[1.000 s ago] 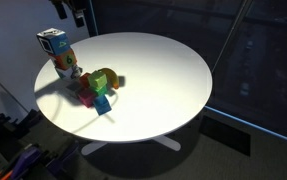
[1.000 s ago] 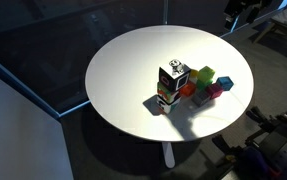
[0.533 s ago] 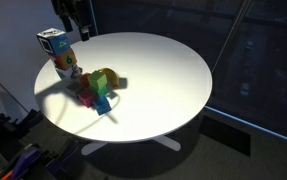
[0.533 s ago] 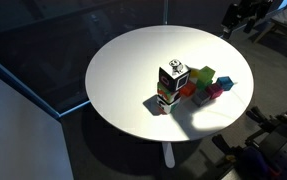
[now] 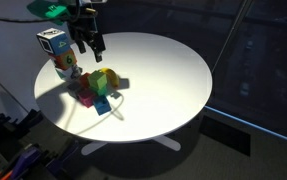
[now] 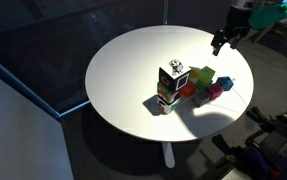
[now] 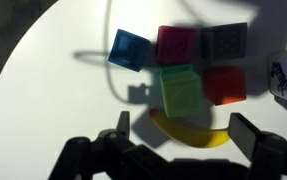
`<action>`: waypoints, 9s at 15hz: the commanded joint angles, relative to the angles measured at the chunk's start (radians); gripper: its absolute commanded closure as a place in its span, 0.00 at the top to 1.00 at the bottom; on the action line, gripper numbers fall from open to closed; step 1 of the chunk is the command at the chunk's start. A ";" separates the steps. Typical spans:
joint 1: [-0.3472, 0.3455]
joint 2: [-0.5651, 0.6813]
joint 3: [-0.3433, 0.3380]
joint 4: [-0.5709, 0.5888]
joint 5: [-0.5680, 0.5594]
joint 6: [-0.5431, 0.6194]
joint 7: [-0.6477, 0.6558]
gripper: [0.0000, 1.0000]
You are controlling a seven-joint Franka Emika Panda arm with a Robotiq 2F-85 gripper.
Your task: Pick up the lime green block and put it on the block with the number four on it
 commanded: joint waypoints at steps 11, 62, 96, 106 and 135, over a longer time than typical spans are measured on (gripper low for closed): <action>0.002 0.167 0.053 0.035 0.018 0.184 -0.049 1.00; 0.033 0.344 0.029 0.140 -0.024 0.152 -0.011 1.00; 0.093 0.178 0.010 0.170 -0.081 -0.092 0.207 0.24; 0.087 0.061 0.026 0.198 -0.080 -0.217 0.222 0.24; 0.170 -0.068 0.175 0.205 -0.029 -0.320 0.204 0.24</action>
